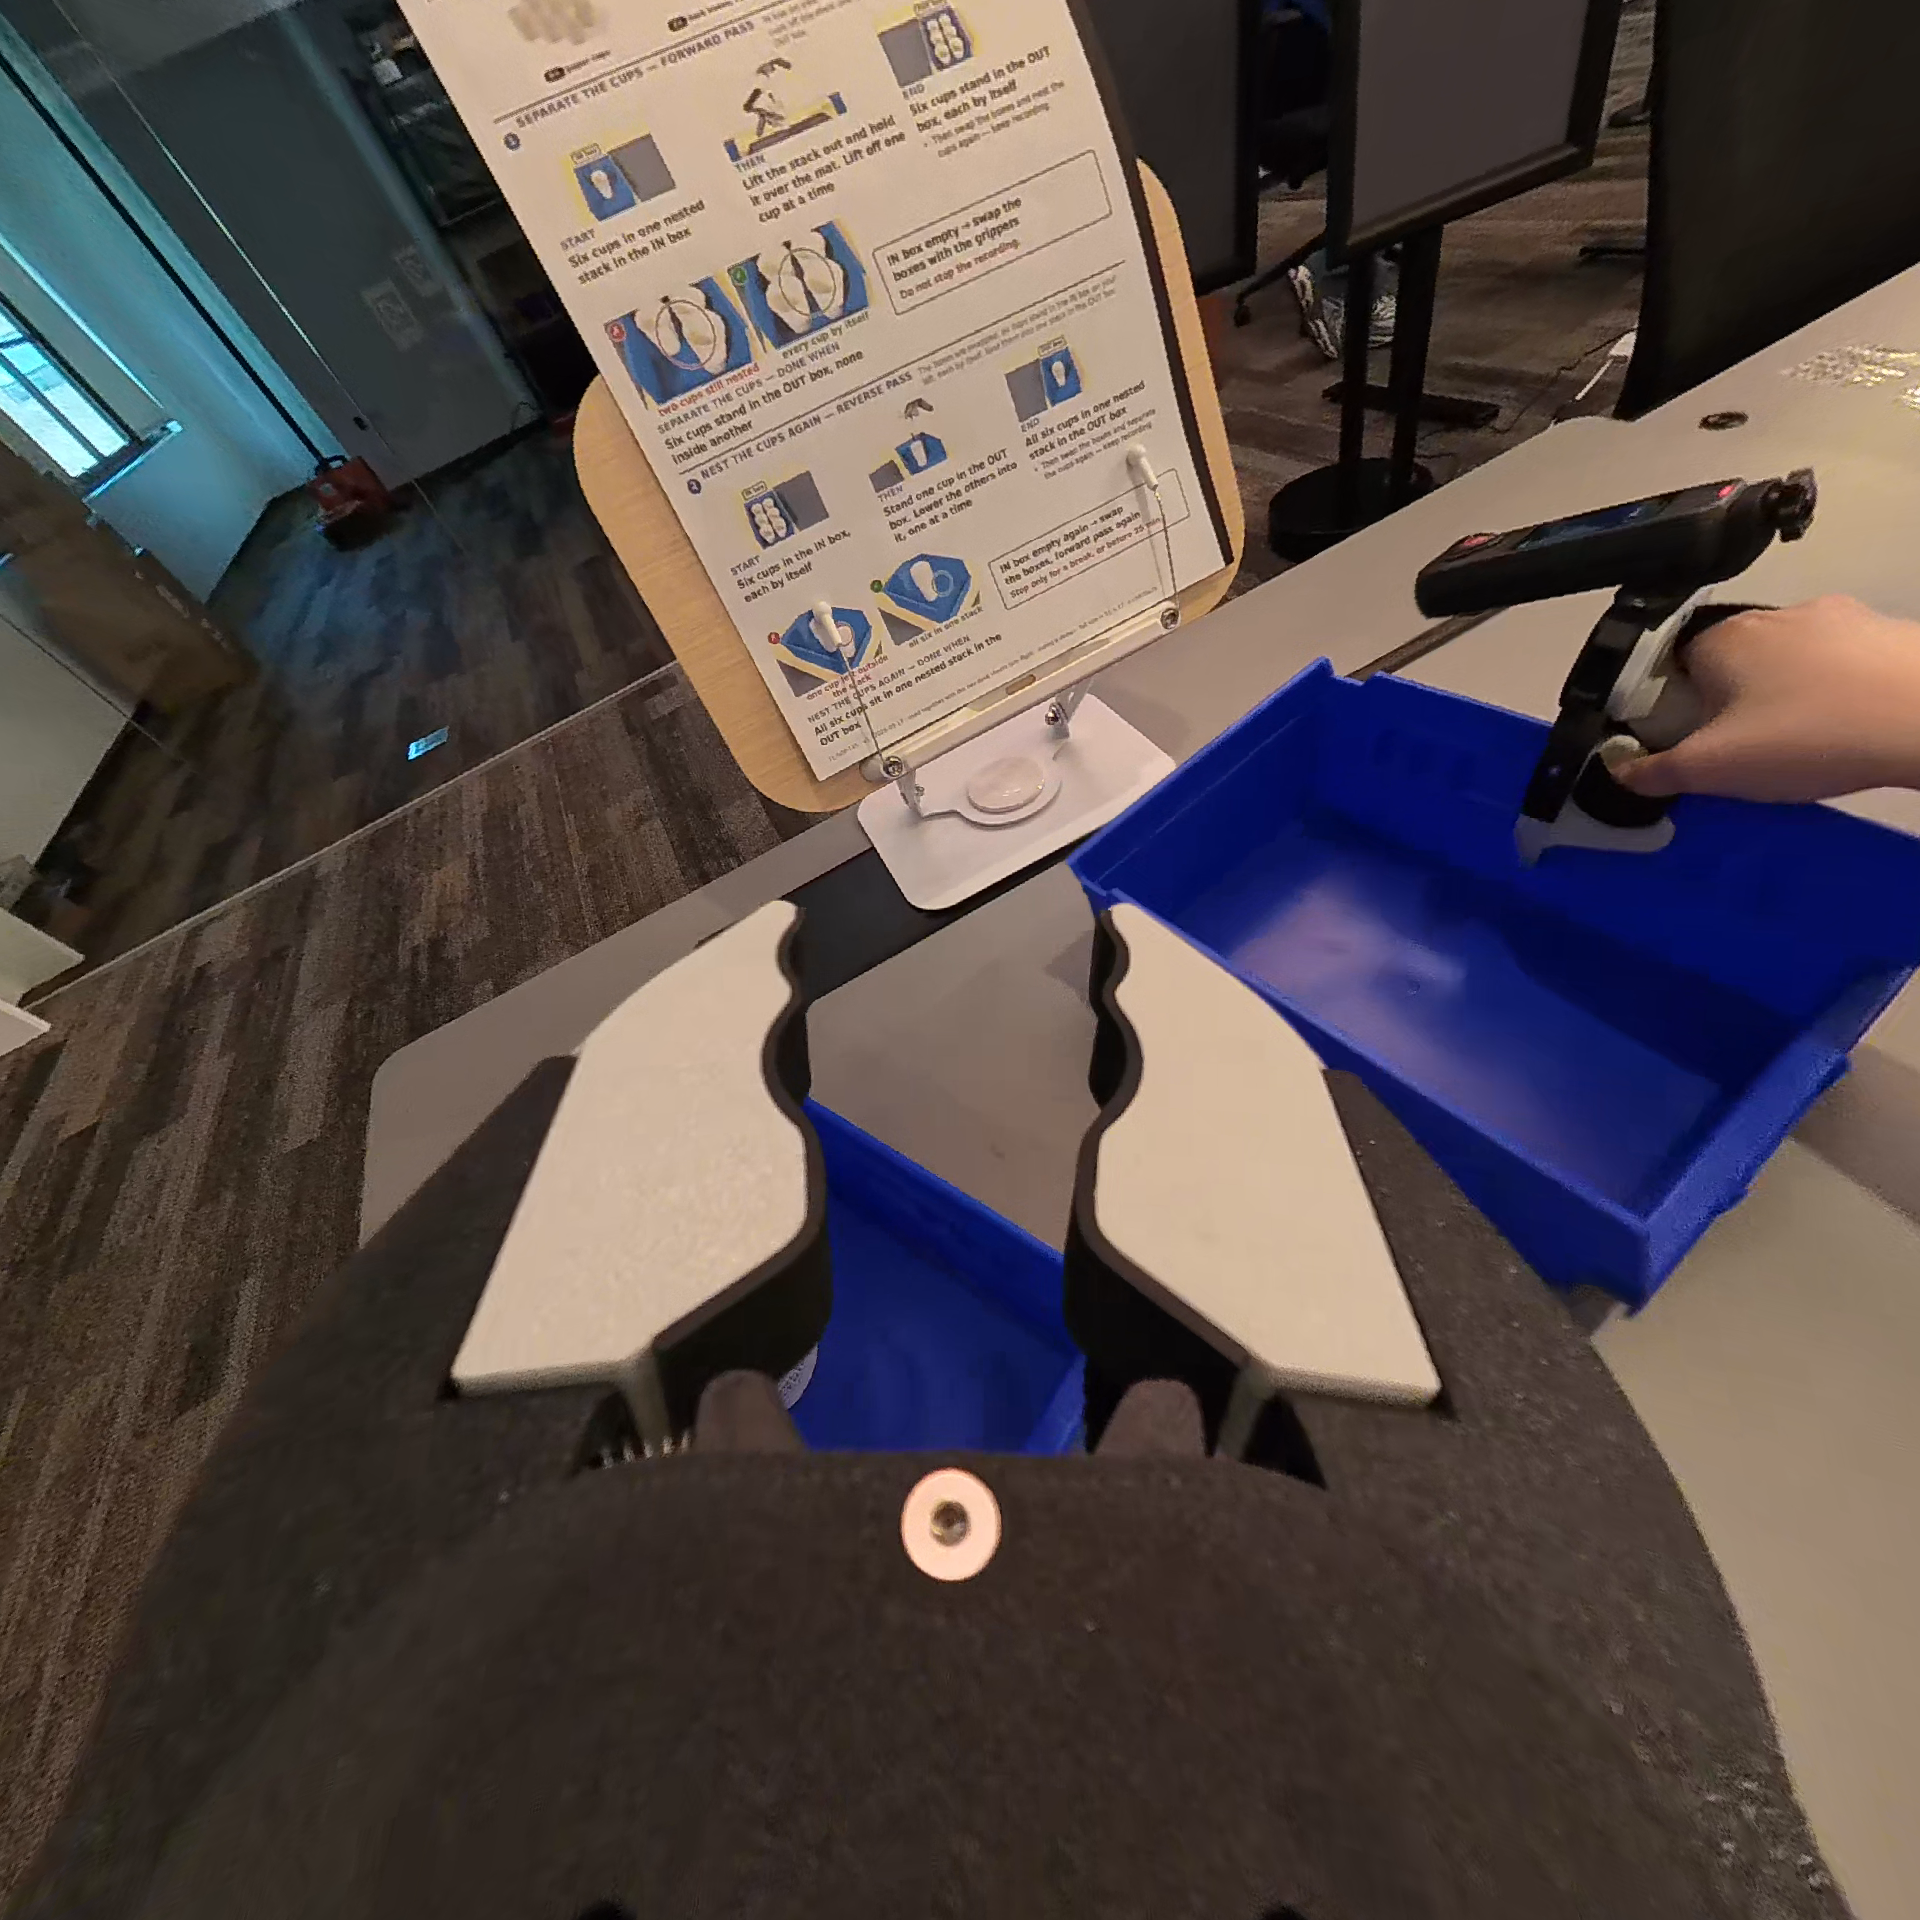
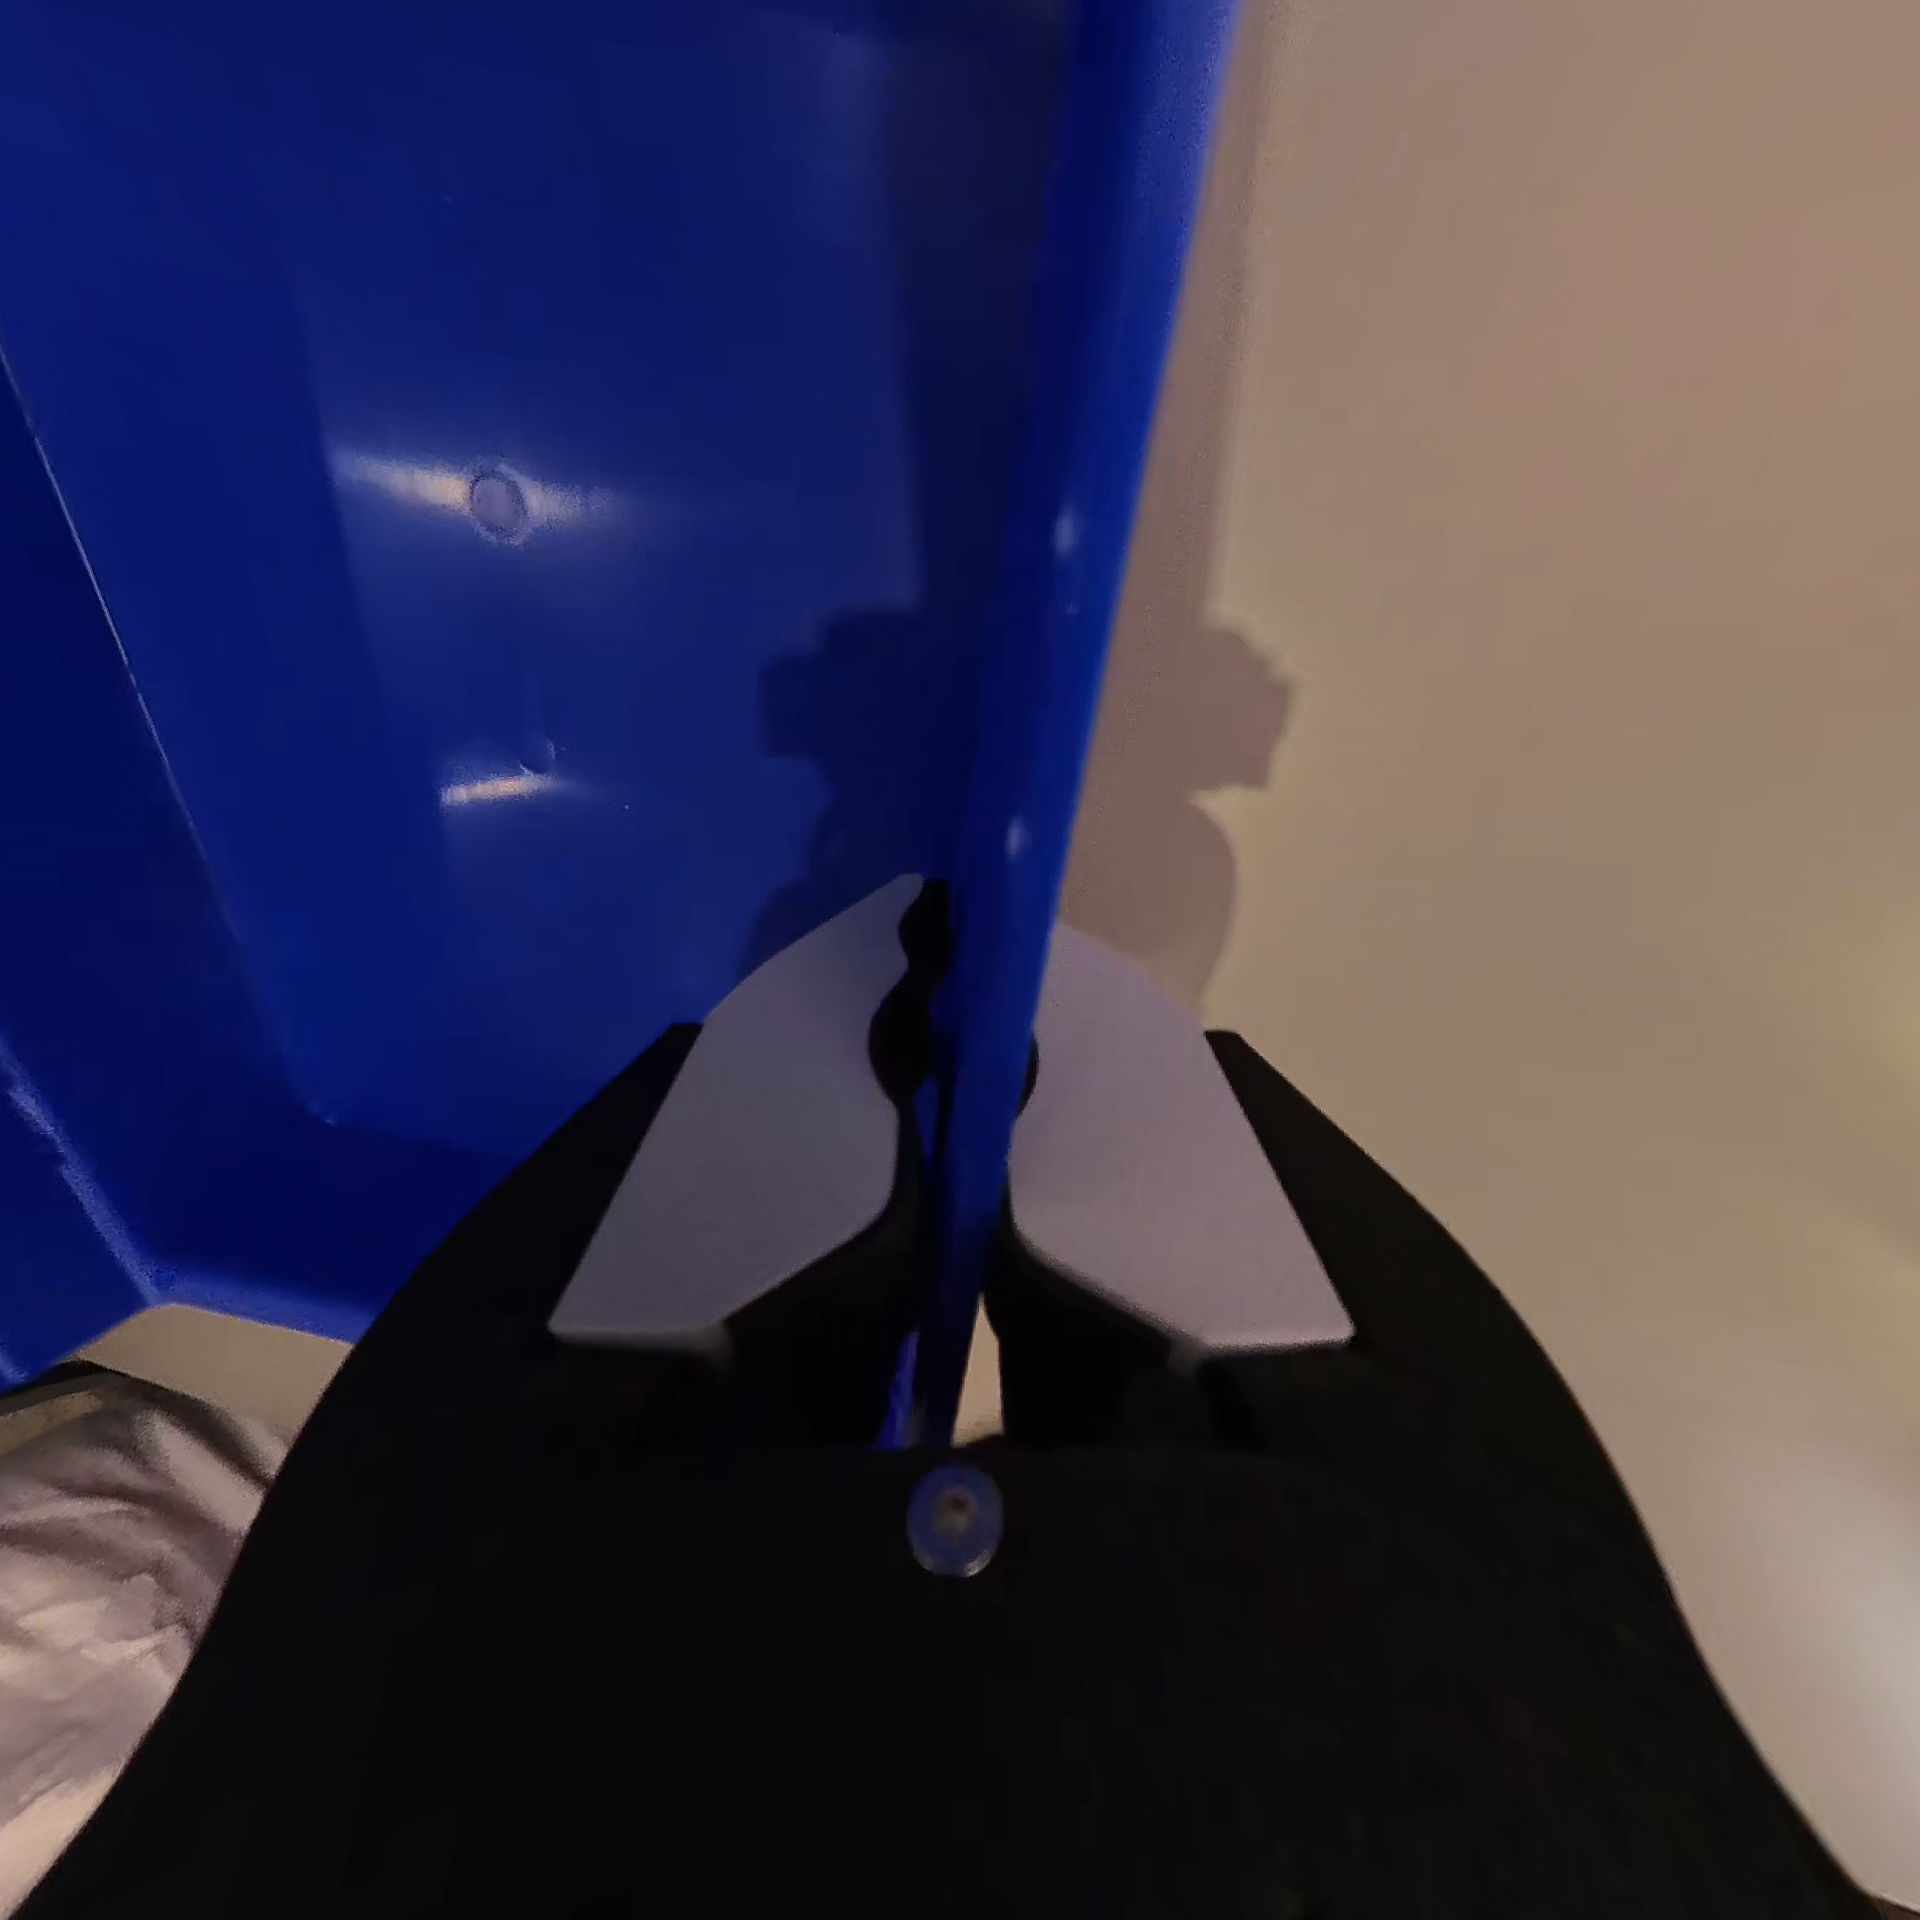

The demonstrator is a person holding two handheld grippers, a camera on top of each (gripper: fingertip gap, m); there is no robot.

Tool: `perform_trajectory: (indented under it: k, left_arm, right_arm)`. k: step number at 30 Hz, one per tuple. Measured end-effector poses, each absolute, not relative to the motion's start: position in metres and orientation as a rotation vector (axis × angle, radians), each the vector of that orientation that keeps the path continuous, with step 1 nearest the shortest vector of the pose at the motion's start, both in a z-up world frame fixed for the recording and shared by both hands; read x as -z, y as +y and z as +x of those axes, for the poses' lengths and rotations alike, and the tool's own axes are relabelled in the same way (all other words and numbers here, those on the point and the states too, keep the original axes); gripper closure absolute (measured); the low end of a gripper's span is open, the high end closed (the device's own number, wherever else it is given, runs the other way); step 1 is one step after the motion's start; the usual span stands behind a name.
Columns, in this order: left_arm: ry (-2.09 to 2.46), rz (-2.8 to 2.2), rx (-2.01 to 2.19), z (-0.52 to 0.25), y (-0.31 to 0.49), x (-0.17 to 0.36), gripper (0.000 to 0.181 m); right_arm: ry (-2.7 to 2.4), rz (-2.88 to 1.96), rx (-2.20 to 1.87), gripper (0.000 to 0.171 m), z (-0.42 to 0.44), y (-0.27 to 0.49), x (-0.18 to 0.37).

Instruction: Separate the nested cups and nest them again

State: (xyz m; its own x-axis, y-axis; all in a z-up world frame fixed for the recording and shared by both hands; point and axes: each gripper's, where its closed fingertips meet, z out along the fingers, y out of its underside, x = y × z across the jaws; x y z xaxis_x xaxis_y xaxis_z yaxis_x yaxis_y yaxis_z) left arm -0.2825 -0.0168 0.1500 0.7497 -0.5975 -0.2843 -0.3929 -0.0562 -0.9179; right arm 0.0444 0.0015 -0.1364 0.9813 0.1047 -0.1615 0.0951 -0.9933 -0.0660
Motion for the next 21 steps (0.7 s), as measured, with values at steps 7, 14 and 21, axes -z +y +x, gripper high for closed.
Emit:
perform_trajectory:
  k: [7, 14, 21]
  left_arm:
    - [0.806, -1.69, 0.208, -0.284, -0.016, -0.147, 0.13]
    - [0.875, -1.69, 0.203, -0.268, -0.02, -0.14, 0.13]
    - [0.918, -1.684, 0.179, -0.251, -0.02, -0.136, 0.131]
  right_arm:
    - [-0.09, -3.134, -0.248, 0.166, 0.105, -0.012, 0.137]
    - [0.068, -3.169, -0.21, 0.167, 0.177, -0.041, 0.137]
    - [0.231, -3.142, -0.219, 0.167, 0.237, -0.068, 0.138]
